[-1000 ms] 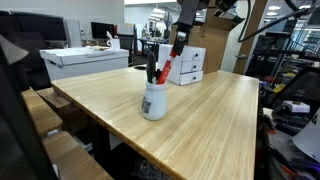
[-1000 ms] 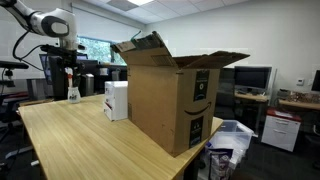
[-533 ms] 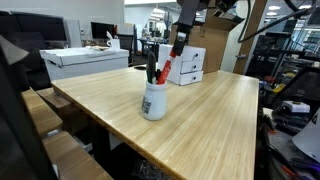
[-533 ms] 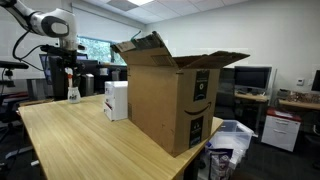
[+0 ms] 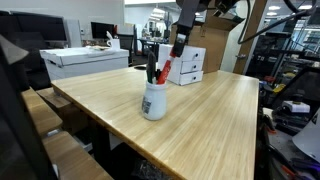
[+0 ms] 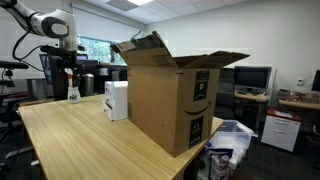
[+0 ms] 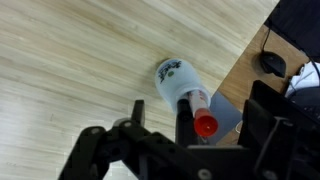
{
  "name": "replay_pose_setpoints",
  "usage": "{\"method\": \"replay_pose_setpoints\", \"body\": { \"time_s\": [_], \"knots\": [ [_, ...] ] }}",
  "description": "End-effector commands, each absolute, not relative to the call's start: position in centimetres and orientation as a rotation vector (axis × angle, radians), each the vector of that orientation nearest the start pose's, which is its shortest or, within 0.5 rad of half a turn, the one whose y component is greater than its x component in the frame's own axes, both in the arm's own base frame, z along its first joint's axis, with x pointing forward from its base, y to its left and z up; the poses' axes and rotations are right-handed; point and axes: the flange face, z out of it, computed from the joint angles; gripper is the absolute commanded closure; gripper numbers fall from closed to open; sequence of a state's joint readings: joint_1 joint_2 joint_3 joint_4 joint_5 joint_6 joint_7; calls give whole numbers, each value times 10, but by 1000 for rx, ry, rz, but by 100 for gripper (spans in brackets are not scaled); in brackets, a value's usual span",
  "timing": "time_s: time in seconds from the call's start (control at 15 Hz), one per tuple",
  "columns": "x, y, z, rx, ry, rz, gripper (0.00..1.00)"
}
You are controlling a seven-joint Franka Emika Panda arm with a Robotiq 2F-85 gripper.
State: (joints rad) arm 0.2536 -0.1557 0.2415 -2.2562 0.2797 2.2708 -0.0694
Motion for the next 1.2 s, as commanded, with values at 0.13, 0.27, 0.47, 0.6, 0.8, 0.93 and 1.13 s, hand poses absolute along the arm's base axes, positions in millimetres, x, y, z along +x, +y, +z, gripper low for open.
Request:
{"method": "replay_pose_setpoints", "body": {
  "time_s": [0.13,0.27,0.47,0.6,0.8,0.93,1.13],
  "knots": [
    [450,261,440,-2867,-574,-193,0],
    [452,261,440,-2871,-572,-200,0],
    [456,263,441,-2871,-583,-212,26],
    [458,263,442,-2868,-584,-213,31],
    [459,264,444,-2870,-585,-205,50],
    [459,265,444,-2873,-582,-186,65],
    [458,264,443,-2880,-564,-137,82]
  ]
}}
